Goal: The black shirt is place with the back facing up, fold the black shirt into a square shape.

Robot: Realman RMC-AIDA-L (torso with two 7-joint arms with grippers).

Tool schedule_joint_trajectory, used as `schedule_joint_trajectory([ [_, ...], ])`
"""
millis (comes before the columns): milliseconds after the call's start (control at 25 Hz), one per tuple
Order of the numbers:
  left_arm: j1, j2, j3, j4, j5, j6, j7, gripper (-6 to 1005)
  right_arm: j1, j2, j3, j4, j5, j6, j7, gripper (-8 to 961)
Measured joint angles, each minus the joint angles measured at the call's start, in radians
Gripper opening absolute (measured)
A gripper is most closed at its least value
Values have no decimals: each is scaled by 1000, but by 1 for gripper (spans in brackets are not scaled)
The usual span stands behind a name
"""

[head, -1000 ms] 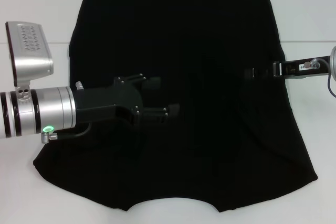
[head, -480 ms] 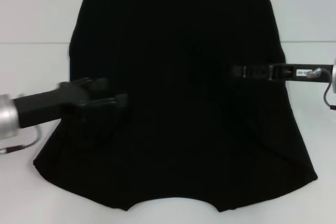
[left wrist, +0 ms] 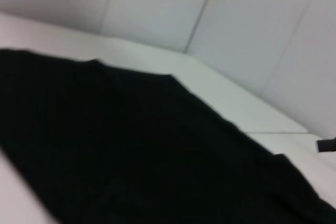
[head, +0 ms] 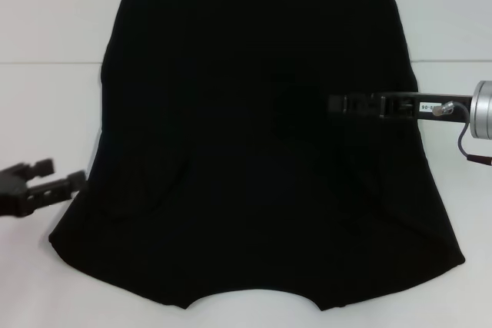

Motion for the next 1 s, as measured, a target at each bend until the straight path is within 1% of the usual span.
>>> schedule_joint_trajectory([
  [160,3,4,-39,12,89,2,-37,883,3,1,3,0,1,3,1,646],
  [400,-1,5,-48,10,197,-20,-49,863,4,0,7,1,1,3,4,647],
  [520,-3,3,-47,7,211,-35,-51,853,3,0,8,1,1,3,5,647],
  [680,-6,-1,-37,-16,231,-94,-56,839,-3,0,8,1,1,-3,6,647],
  [1000,-16,-3,-22,-44,253,-110,-55,813,-7,0,8,1,1,-5,7,647],
])
